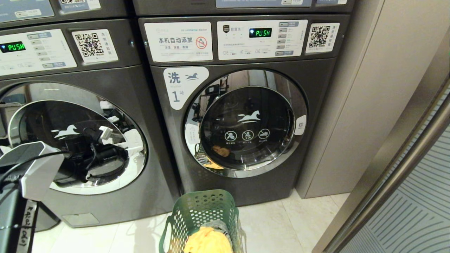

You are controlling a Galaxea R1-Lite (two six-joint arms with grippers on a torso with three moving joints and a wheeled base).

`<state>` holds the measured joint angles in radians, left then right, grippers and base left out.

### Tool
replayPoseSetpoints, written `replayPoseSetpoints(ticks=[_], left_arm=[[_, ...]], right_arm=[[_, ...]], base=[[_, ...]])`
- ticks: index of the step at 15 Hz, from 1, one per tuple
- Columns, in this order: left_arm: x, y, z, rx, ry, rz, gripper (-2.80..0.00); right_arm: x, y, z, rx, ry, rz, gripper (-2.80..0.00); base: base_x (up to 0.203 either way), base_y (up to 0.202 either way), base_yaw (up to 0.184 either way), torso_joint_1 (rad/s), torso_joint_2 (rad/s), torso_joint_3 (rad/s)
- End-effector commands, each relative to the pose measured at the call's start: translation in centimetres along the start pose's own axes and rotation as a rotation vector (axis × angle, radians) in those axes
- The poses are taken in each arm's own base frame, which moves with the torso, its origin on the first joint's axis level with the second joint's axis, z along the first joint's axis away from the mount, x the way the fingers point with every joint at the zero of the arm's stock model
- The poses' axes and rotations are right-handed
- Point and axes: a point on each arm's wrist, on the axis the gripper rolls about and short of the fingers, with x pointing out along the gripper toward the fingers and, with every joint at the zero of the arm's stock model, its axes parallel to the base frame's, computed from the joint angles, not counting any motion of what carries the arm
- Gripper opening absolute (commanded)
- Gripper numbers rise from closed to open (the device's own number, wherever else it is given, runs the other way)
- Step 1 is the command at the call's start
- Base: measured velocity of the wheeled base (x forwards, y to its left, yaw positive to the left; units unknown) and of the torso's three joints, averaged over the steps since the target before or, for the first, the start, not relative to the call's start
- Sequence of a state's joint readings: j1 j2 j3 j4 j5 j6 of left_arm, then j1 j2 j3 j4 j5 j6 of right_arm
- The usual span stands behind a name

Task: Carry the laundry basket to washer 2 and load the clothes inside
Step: Open the lid of the washing machine

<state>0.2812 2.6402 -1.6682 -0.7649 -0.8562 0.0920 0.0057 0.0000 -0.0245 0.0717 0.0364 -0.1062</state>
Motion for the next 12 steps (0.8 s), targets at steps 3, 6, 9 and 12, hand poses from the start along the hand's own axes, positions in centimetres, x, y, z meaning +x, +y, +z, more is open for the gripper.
replayPoseSetpoints(ticks=[3,6,9,12], left_arm=[[-0.7,1.0,-0.2,0.003,-0.013,-0.008,0.00],[-1.5,1.7,-0.2,0.001,-0.018,-0.005,0.00],[-1.6,1.8,-0.7,-0.009,-0.017,-0.049,0.00],[-1.6,1.9,-0.6,-0.024,-0.023,-0.054,0.00]], right_arm=[[0.0,0.0,0.0,-0.001,0.002,0.001,-2.80],[0.0,0.0,0.0,-0.001,0.002,0.001,-2.80],[0.0,0.0,0.0,-0.001,0.002,0.001,-2.80],[0.0,0.0,0.0,-0.001,0.002,0.001,-2.80]], base=[[0.000,0.000,0.000,0.000,0.00,0.000],[0.000,0.000,0.000,0.000,0.00,0.000],[0.000,0.000,0.000,0.000,0.00,0.000],[0.000,0.000,0.000,0.000,0.00,0.000]])
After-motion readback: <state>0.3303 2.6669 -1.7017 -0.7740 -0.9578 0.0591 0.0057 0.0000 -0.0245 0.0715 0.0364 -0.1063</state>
